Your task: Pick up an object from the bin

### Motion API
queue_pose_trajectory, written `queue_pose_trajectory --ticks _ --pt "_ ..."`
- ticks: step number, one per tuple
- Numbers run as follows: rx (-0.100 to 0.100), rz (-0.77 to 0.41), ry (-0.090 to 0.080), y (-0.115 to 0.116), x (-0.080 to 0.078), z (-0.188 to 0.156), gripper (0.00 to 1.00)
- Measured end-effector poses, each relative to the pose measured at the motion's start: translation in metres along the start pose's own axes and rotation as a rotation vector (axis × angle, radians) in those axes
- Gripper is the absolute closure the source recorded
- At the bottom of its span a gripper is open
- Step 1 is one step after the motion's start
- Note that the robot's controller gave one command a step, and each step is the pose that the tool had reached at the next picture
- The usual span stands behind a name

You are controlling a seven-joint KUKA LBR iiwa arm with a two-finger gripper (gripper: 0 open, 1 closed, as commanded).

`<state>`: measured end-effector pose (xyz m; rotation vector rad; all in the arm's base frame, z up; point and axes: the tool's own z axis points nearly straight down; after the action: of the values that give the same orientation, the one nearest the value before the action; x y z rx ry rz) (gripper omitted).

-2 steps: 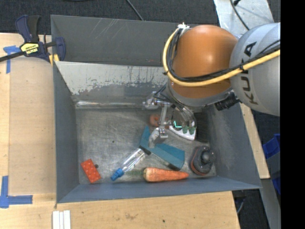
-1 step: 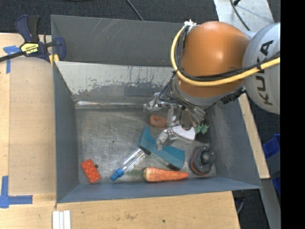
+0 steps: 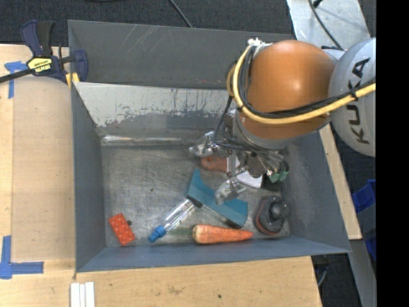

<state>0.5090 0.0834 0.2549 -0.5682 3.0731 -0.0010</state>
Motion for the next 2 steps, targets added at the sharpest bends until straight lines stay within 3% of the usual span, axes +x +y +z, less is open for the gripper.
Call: queue_pose_trajectory --ticks 1,2 --pt "-0.002 0.013 0.009 -0.005 -0.005 0.071 0.0" --pt "-0.004 -0.149 0.014 -0.001 -0.012 0.113 0.0"
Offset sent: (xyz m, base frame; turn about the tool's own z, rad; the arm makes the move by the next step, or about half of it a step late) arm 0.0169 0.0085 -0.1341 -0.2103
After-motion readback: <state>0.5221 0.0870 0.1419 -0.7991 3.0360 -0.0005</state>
